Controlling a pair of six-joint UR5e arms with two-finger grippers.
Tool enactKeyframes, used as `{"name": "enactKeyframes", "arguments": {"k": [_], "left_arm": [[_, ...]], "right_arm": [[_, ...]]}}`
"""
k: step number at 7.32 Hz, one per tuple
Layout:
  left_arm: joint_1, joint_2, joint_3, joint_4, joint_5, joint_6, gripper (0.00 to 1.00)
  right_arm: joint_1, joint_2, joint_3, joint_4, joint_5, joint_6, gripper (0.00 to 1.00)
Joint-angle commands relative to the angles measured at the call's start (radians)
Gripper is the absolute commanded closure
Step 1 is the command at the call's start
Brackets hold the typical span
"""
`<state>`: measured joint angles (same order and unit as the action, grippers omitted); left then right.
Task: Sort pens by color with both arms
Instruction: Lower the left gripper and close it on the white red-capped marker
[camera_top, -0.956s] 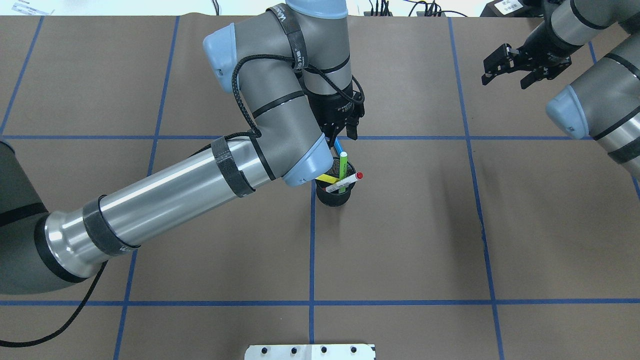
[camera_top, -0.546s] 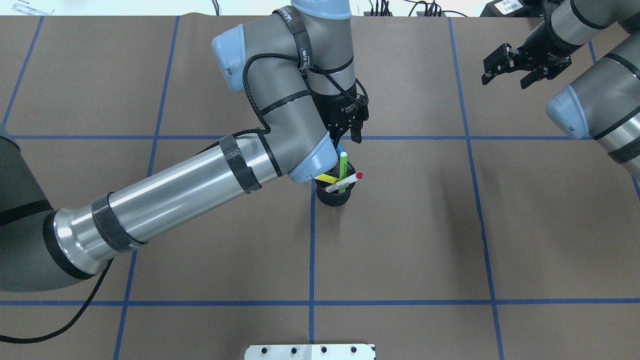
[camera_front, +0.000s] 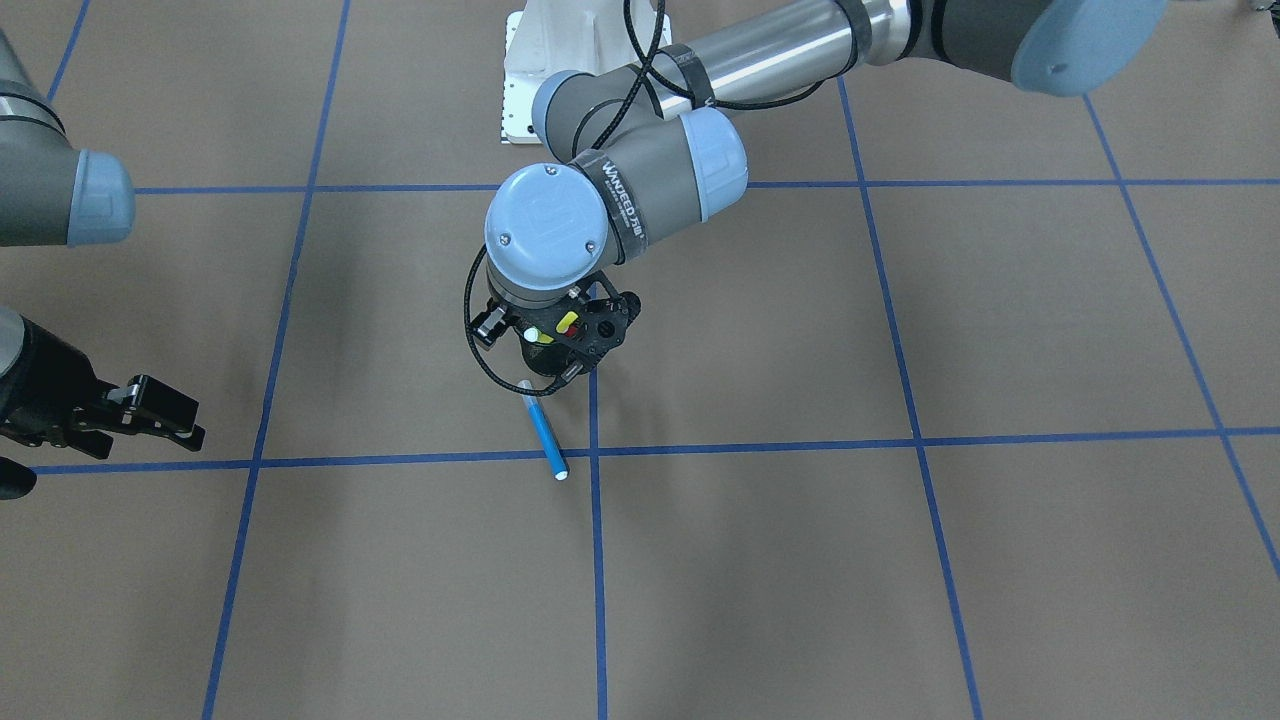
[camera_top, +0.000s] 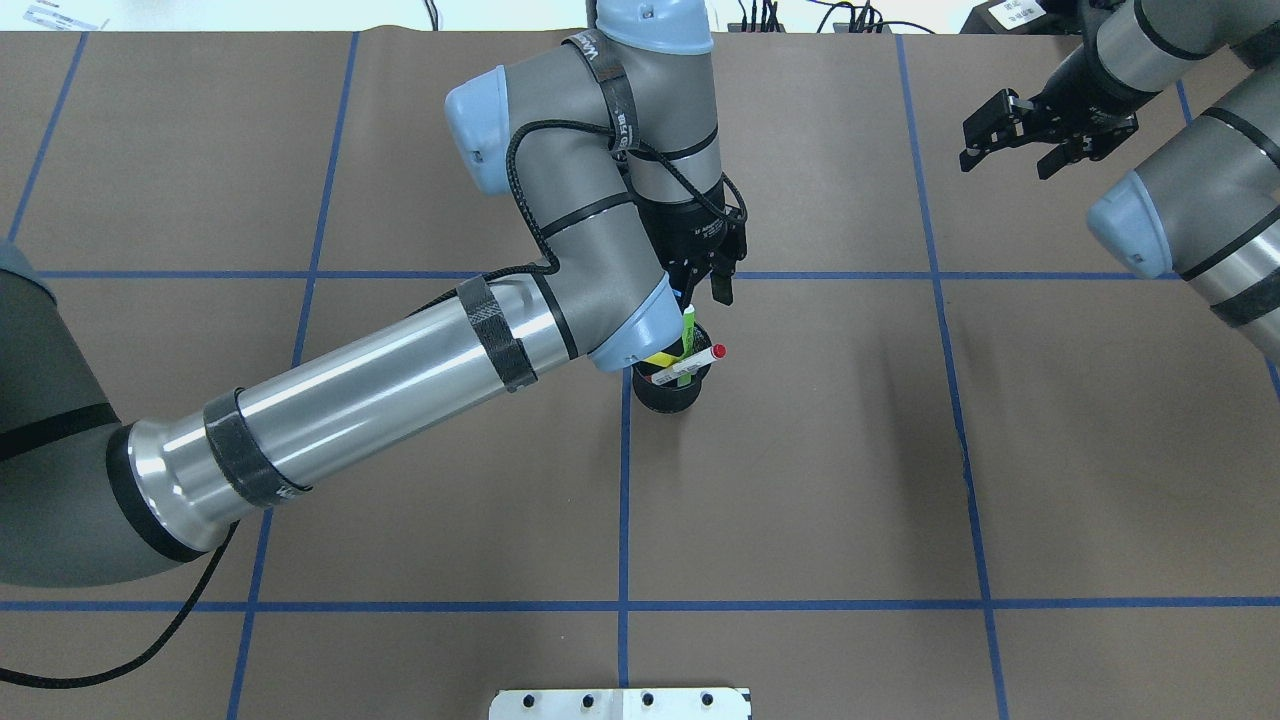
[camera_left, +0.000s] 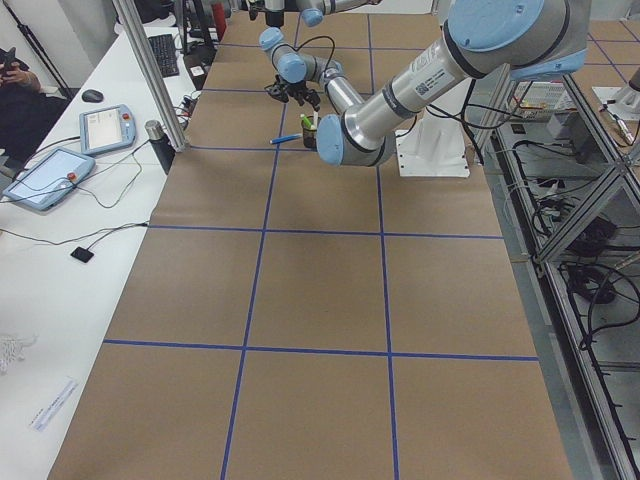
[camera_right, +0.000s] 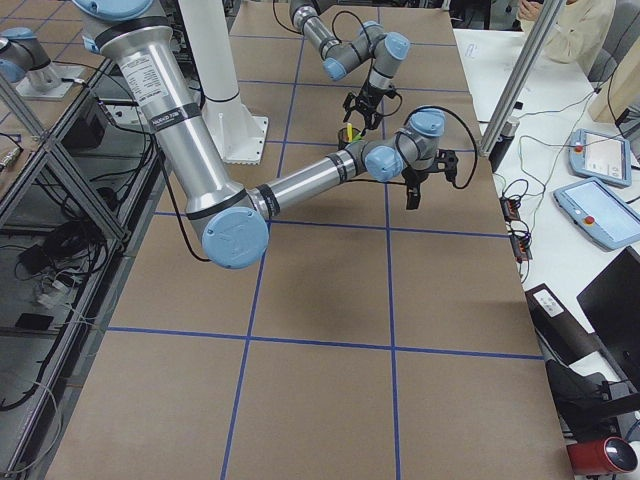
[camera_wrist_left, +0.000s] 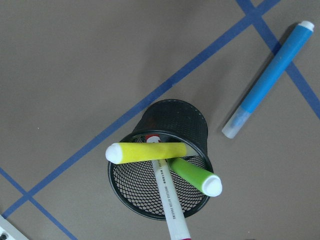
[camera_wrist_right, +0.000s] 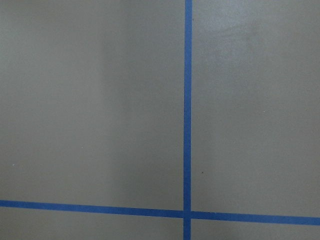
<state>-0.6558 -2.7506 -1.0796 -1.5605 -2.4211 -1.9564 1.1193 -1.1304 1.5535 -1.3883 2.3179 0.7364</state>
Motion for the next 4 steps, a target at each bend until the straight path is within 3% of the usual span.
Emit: {"name": "enactKeyframes", "arguments": {"k": [1, 4], "left_arm": [[0.018, -0.003, 0.024, -0.018, -0.001, -0.010, 0.17], [0.036, -0.001, 0.038, -0.027, -0.016, -0.016, 0.25]], "right_arm": [[-0.001, 0.000, -0.001, 0.000, 0.000, 0.000, 0.02], [-0.012, 0.011, -0.003, -0.027, -0.005, 0.006, 0.02]]}}
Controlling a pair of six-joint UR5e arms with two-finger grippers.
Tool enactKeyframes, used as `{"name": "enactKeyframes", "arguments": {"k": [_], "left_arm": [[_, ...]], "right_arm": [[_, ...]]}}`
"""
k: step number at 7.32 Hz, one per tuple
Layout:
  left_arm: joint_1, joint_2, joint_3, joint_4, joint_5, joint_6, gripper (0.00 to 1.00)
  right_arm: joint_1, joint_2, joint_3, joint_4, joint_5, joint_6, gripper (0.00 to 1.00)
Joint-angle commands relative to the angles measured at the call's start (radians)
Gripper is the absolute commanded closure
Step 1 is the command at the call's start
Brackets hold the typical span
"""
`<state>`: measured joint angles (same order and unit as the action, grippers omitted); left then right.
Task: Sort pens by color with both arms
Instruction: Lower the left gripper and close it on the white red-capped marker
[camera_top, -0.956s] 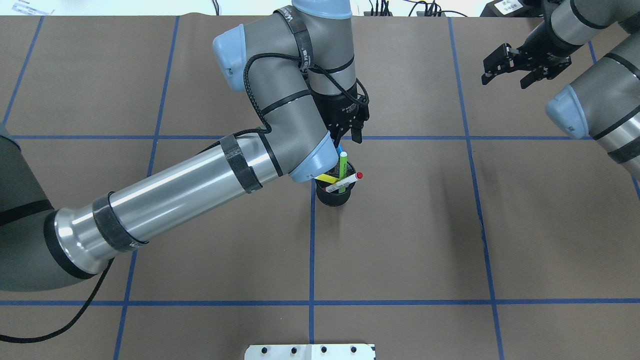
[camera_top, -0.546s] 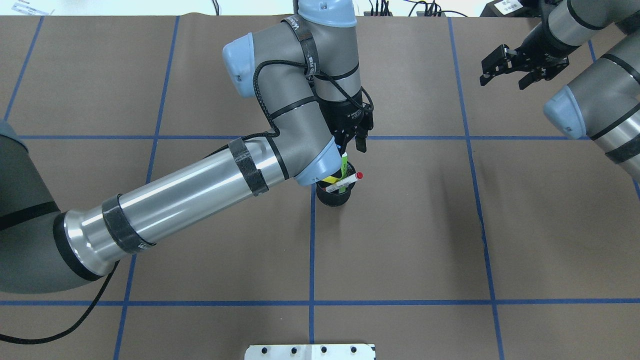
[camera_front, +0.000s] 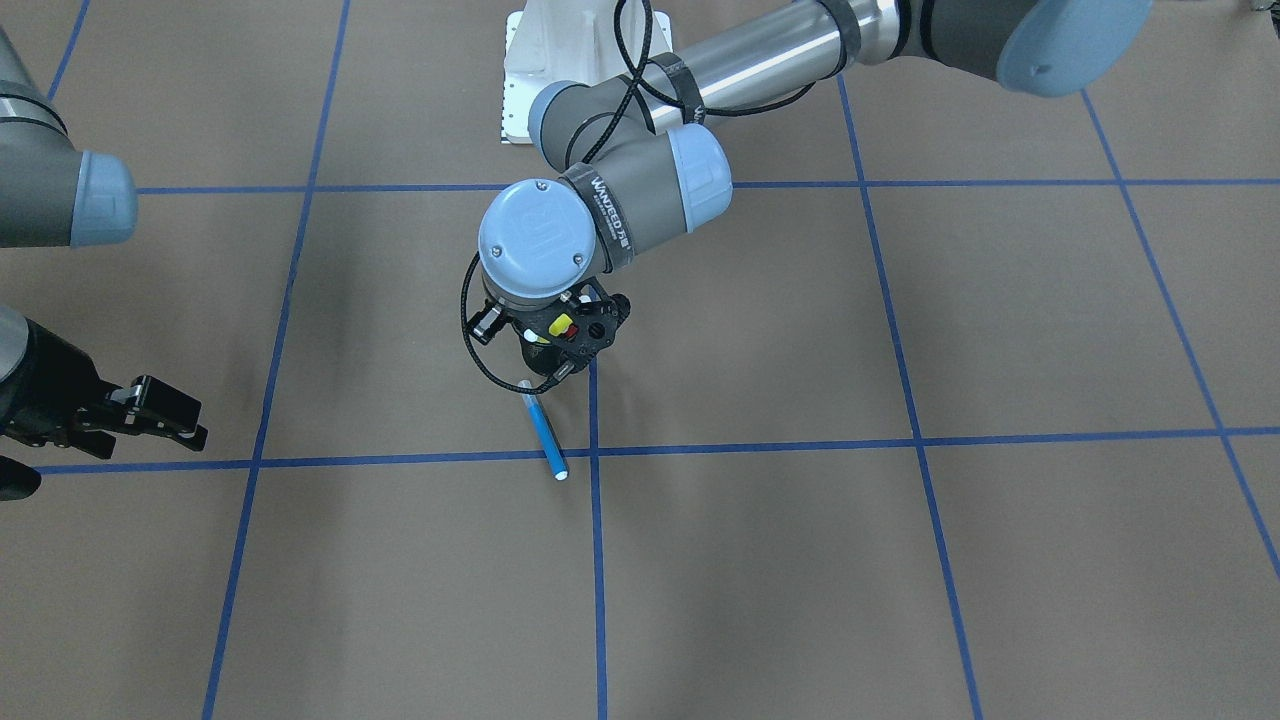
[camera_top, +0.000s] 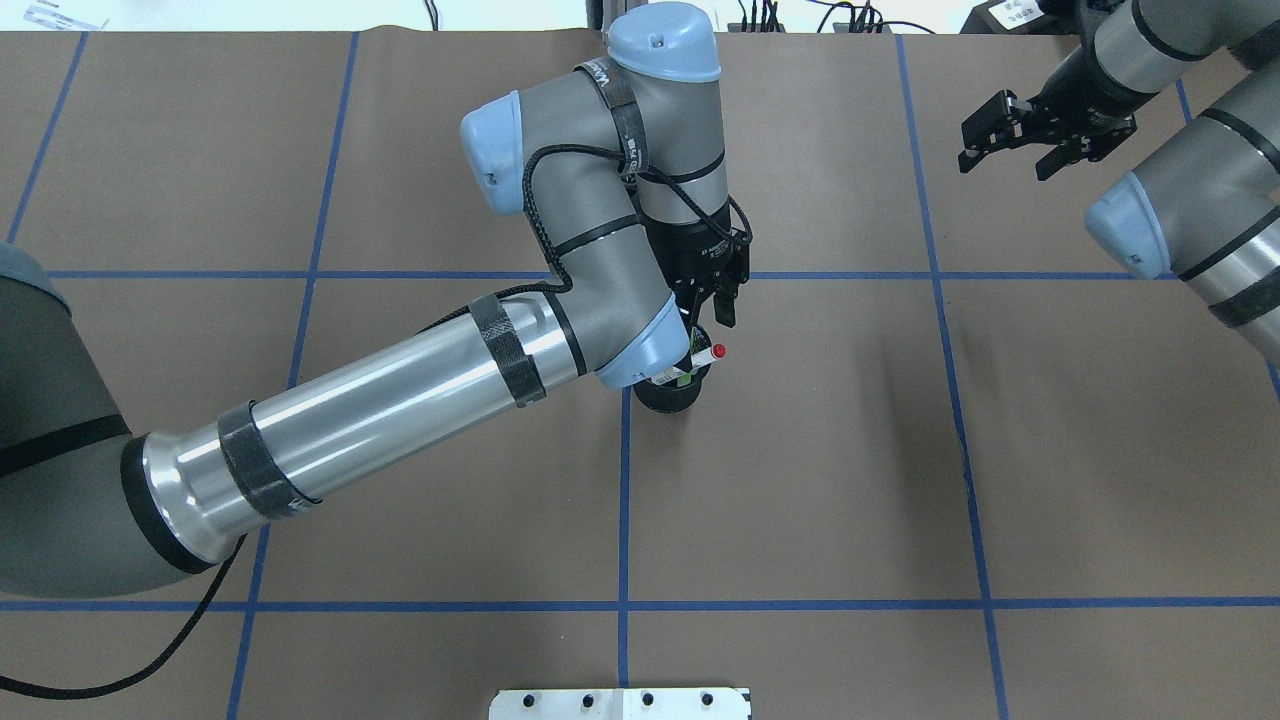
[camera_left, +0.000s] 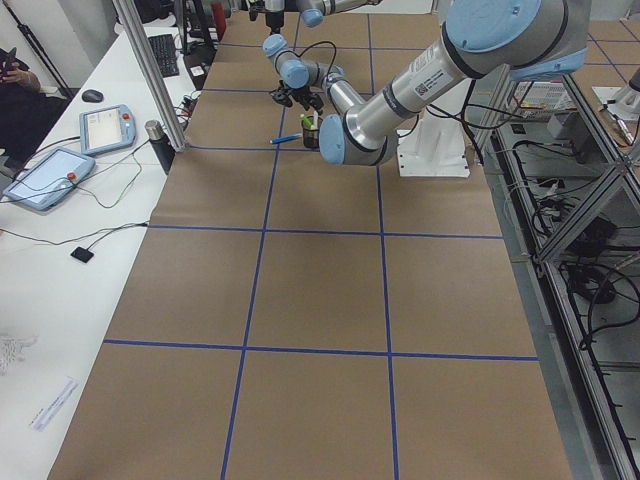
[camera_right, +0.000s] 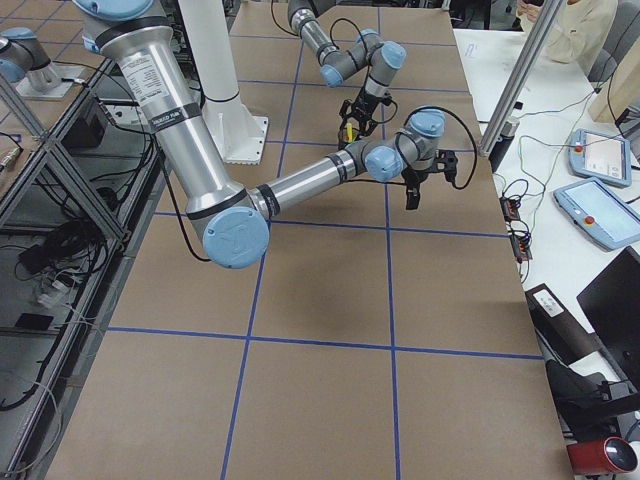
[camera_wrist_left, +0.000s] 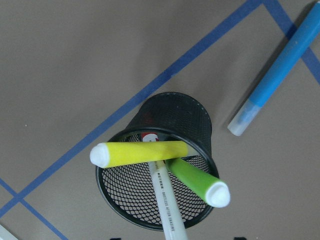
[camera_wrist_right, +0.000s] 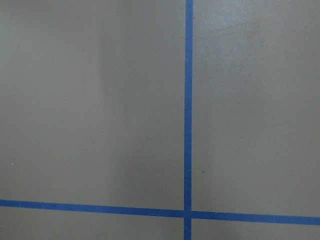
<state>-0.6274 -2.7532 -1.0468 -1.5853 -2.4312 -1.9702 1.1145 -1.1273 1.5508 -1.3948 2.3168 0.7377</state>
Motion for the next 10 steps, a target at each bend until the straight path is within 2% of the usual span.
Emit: {"name": "enactKeyframes", "arguments": {"k": [1, 4, 7, 10], "left_arm": [[0.011, 0.001, 0.013, -0.002, -0.029, -0.004, 0.30], [0.011, 0.001, 0.011, -0.004, -0.038, -0.030, 0.42], [0.011, 0.001, 0.010, -0.008, -0.038, -0.030, 0.64], [0.011, 0.004, 0.008, -0.028, -0.038, -0.026, 0.78]], "right_arm": [[-0.007, 0.007, 0.003, -0.024, -0.005, 0.005, 0.02], [-0.008, 0.007, 0.000, -0.024, -0.005, 0.005, 0.02], [-0.010, 0.007, 0.000, -0.024, -0.007, 0.005, 0.02], [-0.010, 0.009, 0.000, -0.024, -0.007, 0.005, 0.02]]}}
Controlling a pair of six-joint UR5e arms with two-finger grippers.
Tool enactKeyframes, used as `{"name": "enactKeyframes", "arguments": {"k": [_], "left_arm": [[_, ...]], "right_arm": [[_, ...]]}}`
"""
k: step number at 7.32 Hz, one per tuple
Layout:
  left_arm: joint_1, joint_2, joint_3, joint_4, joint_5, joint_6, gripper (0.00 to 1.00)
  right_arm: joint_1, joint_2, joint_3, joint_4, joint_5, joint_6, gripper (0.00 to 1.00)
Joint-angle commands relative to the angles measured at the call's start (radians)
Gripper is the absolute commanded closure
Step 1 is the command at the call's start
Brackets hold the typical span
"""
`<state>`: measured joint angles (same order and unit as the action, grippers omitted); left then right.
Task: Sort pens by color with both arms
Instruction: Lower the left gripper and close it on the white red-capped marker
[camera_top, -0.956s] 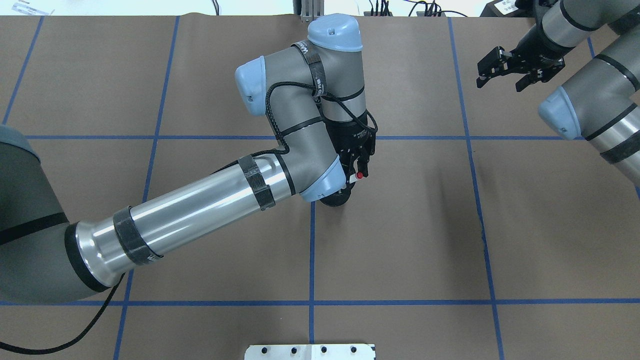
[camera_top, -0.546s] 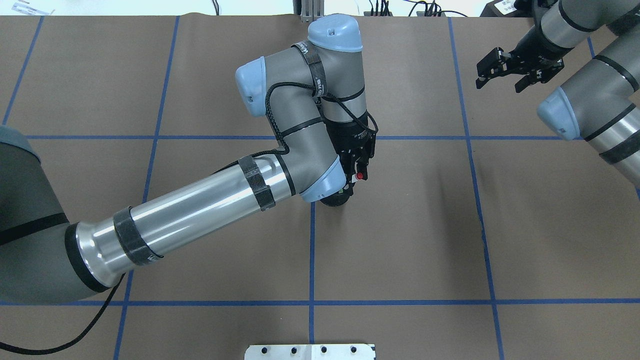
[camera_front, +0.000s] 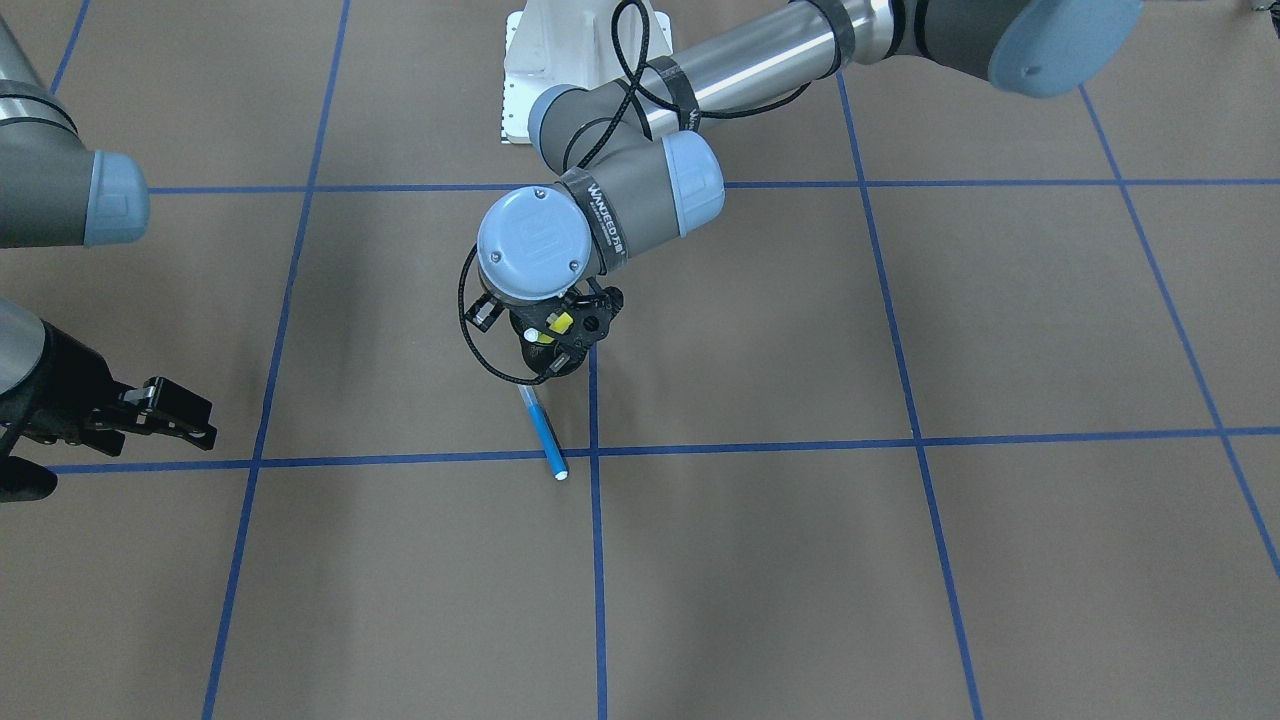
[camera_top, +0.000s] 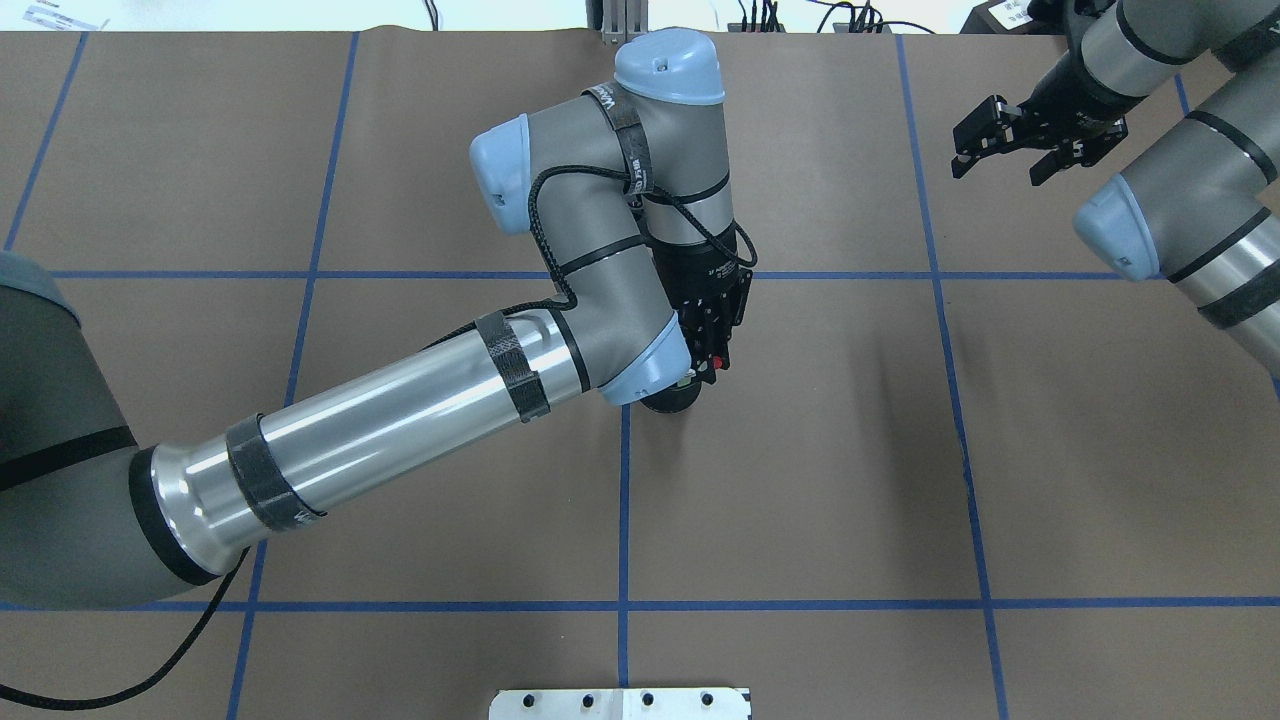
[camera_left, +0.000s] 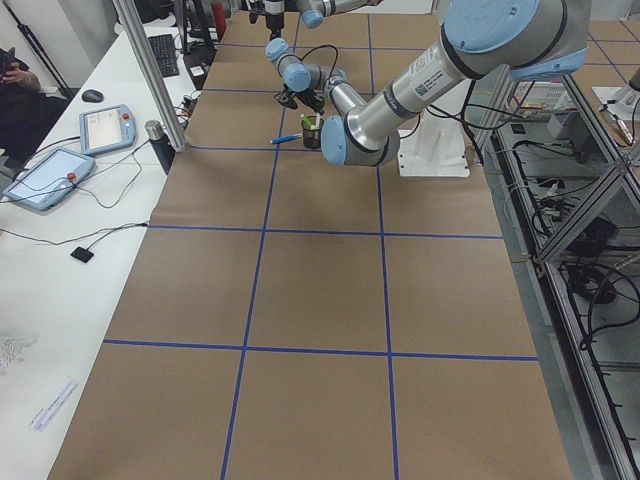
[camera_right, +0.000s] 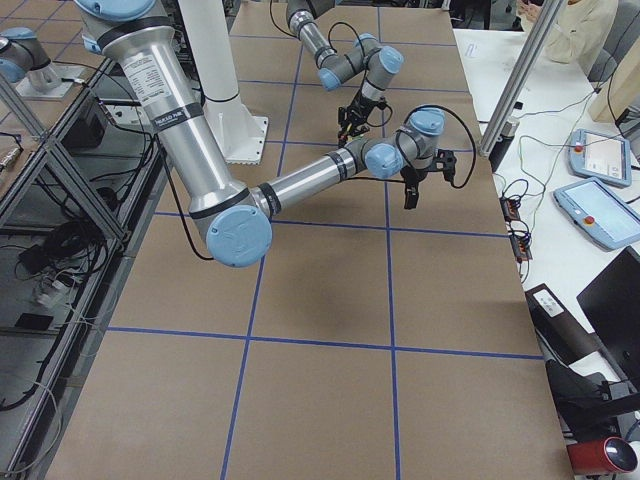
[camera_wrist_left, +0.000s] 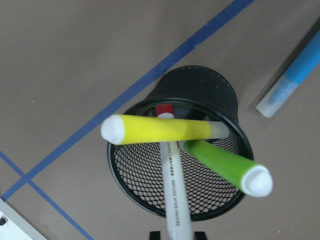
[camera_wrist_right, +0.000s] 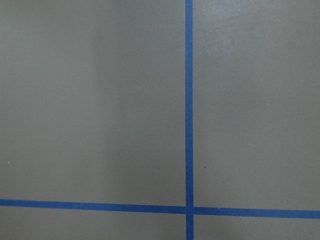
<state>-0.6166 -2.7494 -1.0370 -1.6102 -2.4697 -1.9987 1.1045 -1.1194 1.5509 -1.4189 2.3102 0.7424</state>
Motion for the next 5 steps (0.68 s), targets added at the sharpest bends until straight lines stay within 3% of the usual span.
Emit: {"name": "enactKeyframes", "arguments": {"k": [1, 5], "left_arm": [[0.000, 0.001, -0.005, -0.004, -0.002, 0.003, 0.79], [-0.005, 0.005, -0.090, 0.015, -0.127, -0.034, 0.79]], "right_arm": [[0.000, 0.000, 0.000, 0.000, 0.000, 0.000, 0.02], [0.000, 0.000, 0.000, 0.000, 0.000, 0.000, 0.02]]}}
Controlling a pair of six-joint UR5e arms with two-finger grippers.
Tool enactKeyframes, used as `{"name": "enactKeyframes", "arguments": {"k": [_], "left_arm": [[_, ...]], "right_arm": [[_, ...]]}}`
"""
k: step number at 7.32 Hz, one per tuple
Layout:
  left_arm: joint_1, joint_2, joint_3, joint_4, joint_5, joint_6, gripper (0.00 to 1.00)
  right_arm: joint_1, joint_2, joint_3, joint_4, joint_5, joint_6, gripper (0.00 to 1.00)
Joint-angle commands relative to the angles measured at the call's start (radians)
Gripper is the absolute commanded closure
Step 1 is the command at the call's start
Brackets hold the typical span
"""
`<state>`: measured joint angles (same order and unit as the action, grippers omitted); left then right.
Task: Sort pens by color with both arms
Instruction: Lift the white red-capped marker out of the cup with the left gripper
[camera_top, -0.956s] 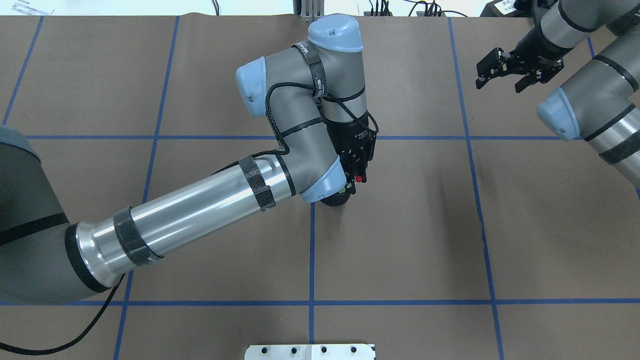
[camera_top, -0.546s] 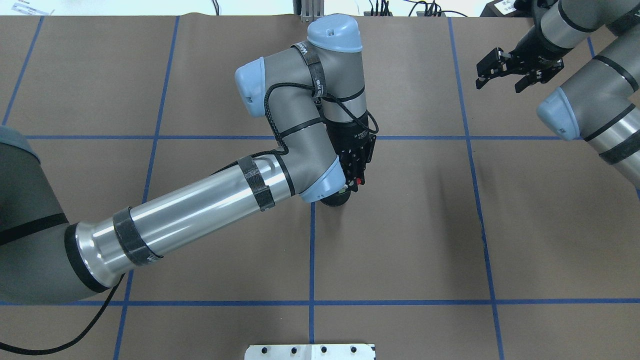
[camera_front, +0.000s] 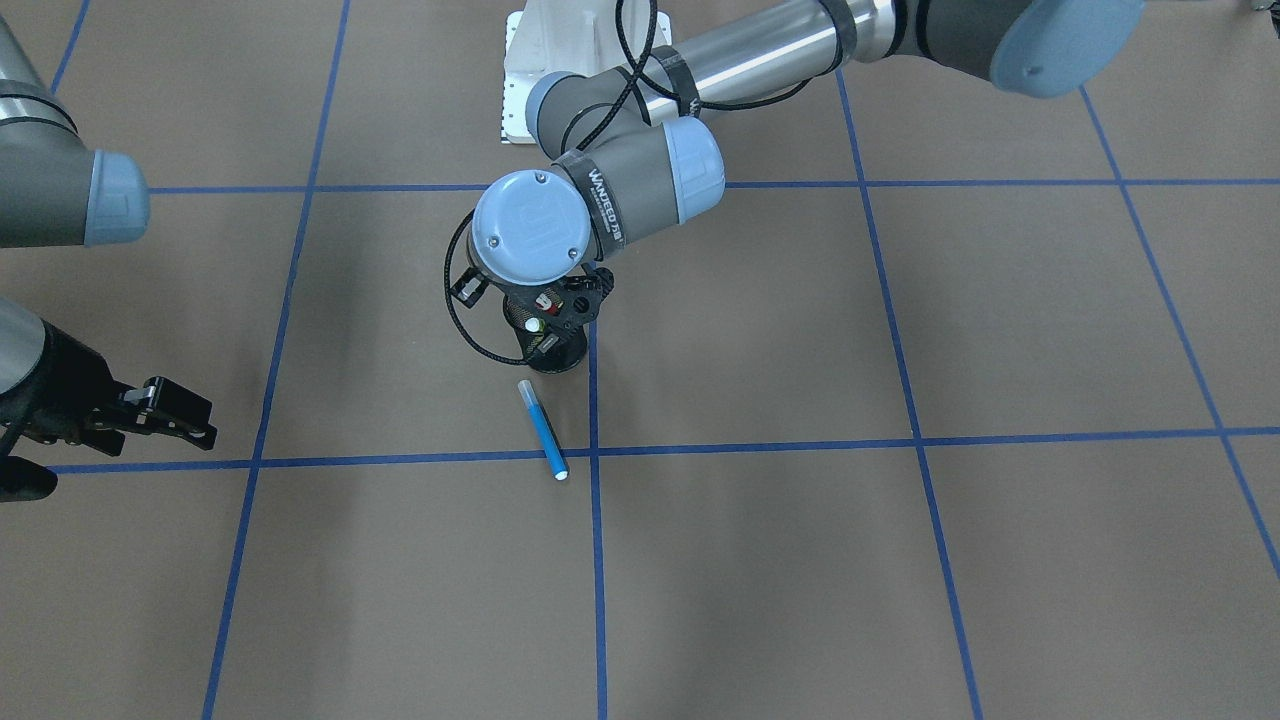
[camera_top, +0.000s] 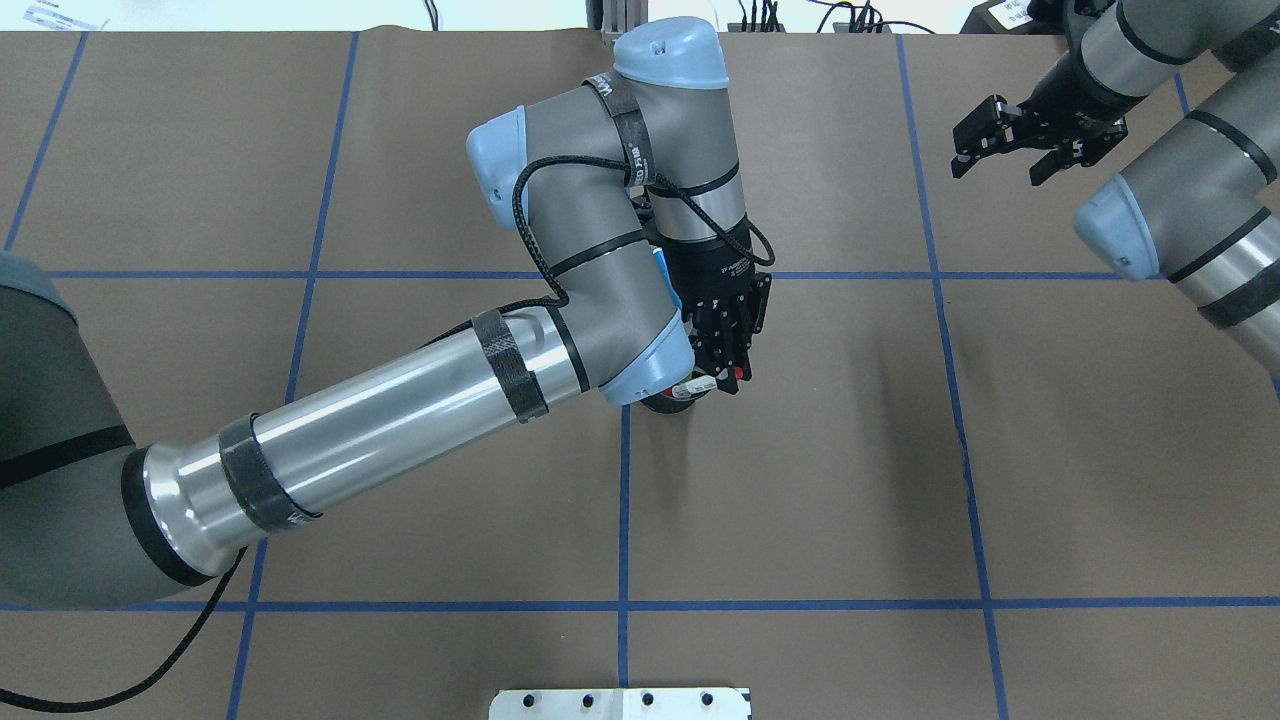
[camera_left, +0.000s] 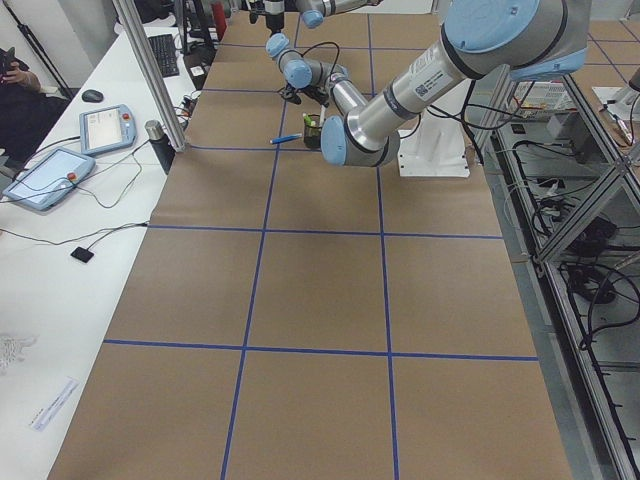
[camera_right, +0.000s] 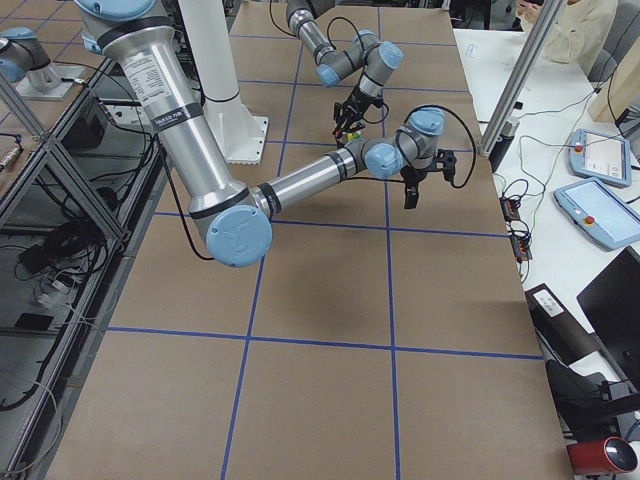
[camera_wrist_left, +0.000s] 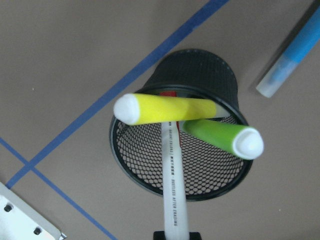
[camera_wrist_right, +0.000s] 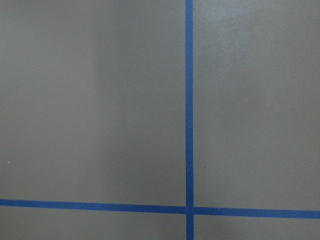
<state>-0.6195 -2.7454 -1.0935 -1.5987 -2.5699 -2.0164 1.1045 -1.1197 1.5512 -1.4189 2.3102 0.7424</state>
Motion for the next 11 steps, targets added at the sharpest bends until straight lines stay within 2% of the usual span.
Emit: {"name": "enactKeyframes", "arguments": {"k": [1, 5, 8, 10, 11], "left_arm": [[-0.008, 0.003, -0.052, 0.008, -0.053, -0.018, 0.79], [-0.037, 0.004, -0.117, 0.042, -0.065, -0.018, 0.79], [-0.110, 0.003, -0.154, 0.040, -0.088, -0.007, 0.79], [-0.161, 0.004, -0.152, 0.033, -0.029, 0.048, 0.79], [-0.164, 0.004, -0.152, 0.026, 0.062, 0.085, 0.79]], "right_arm": [[-0.002, 0.000, 0.000, 0.000, 0.000, 0.000, 0.02], [-0.005, 0.000, -0.003, 0.000, 0.000, 0.000, 0.02], [-0.008, -0.002, -0.003, 0.000, 0.000, 0.000, 0.02], [-0.008, -0.002, 0.000, 0.000, 0.000, 0.000, 0.02], [-0.006, -0.009, 0.004, 0.005, 0.002, 0.000, 0.02]]}}
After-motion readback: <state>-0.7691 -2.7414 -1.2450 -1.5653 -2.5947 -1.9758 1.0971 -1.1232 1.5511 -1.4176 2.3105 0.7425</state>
